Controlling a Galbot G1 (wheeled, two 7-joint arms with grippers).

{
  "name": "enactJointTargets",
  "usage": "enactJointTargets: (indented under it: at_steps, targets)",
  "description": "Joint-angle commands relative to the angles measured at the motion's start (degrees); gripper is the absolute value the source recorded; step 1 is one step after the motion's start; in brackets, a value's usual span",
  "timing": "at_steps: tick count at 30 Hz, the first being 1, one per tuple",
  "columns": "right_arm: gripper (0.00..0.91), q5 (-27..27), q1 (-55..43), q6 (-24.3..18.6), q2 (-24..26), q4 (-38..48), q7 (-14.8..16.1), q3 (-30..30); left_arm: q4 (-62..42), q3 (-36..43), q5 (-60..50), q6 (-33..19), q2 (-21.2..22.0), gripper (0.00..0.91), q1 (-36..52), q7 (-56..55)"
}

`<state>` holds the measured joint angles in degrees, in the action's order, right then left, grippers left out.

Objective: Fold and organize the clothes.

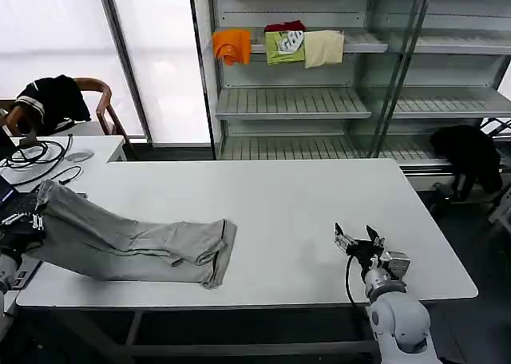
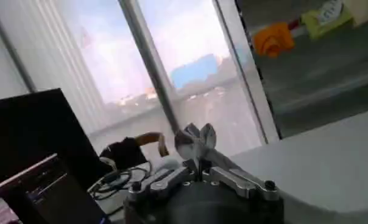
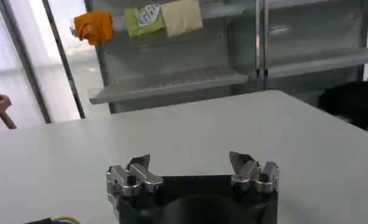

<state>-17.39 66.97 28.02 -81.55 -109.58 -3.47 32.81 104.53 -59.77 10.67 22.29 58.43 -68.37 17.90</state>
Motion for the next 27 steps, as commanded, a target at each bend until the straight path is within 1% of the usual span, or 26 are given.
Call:
enactJointTargets:
  at_steps: [1, 2, 4, 10, 16, 17, 21, 27]
  targets:
    - [0.907, 1.0, -0.1, -1.1, -0.1, 3.0, 0.4, -0.1, 16.2, 6.5, 8.3, 10.8, 7.0, 0.010, -0.2, 0.3]
    - [0.907, 1.0, 0.1, -1.1, 0.0, 2.9, 0.4, 0.0, 17.6, 10.7, 6.9, 10.8, 9.8, 0.010, -0.2, -0.1]
    - [0.907, 1.2, 0.5, -1.2, 0.2, 2.7, 0.4, 0.2, 18.8, 15.3, 3.3, 10.8, 12.9, 0.010, 0.0, -0.5]
    - [0.907, 1.7, 1.6, -2.6, 0.8, 2.5, 0.4, 0.6, 19.7, 25.7, -4.6, 10.9, 16.8, 0.010, -0.3, -2.0]
    - [0.907, 1.9, 2.1, -3.1, 1.1, 2.6, 0.5, 0.6, 18.8, 30.0, -9.0, 10.9, 18.7, 0.020, -0.8, -2.1]
    - [0.907, 2.0, 2.1, -3.2, 1.1, 2.7, 0.5, 0.6, 18.5, 30.4, -9.5, 10.9, 18.9, 0.010, -0.8, -2.1]
    - [0.907, 3.2, 2.1, -3.4, 1.0, 3.1, 0.2, 0.4, 16.3, 32.1, -11.4, 10.9, 20.0, 0.020, -1.0, -2.4]
    - [0.907, 3.1, 2.1, -3.5, 0.9, 3.4, 0.2, 0.4, 14.5, 33.3, -12.4, 10.9, 21.2, 0.020, -1.2, -2.6]
